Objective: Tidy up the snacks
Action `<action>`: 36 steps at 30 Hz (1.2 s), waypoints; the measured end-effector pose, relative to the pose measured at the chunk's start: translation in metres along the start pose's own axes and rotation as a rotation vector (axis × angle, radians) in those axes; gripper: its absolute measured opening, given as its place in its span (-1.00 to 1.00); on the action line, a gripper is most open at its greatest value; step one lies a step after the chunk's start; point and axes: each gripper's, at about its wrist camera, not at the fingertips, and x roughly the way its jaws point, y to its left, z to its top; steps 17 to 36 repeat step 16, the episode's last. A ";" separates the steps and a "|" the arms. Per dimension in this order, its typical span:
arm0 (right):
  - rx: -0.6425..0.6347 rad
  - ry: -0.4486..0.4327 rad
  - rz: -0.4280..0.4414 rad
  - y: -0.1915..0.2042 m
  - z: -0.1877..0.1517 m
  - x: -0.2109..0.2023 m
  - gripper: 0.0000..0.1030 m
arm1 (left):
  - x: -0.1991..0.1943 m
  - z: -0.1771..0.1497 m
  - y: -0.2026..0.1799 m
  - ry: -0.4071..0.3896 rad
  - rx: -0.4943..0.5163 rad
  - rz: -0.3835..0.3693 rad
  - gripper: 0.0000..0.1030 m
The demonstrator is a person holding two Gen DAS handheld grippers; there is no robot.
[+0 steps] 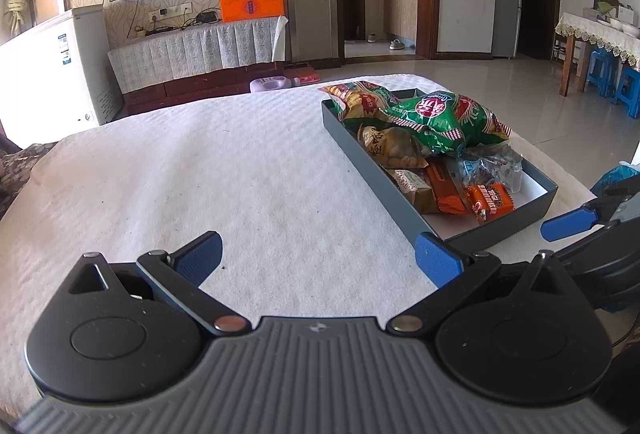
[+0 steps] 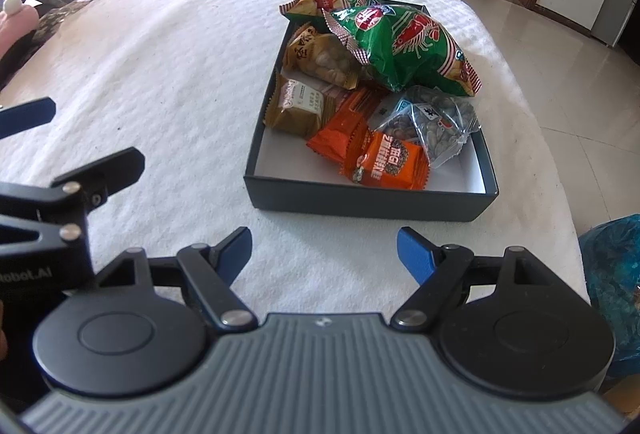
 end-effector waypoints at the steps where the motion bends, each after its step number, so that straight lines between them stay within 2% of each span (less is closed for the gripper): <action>1: -0.001 0.002 -0.001 0.000 0.000 0.000 0.58 | 0.000 0.000 0.000 -0.001 0.000 0.001 1.00; 10: 0.000 0.011 0.002 -0.001 -0.003 0.002 0.58 | 0.000 0.001 -0.001 0.000 0.000 -0.003 1.00; 14: 0.000 0.013 0.003 0.000 -0.005 0.002 0.58 | -0.005 -0.001 -0.001 -0.036 0.008 0.002 1.00; 36: -0.001 0.013 0.003 0.001 -0.005 0.002 0.58 | -0.004 0.000 -0.001 -0.027 0.007 -0.003 1.00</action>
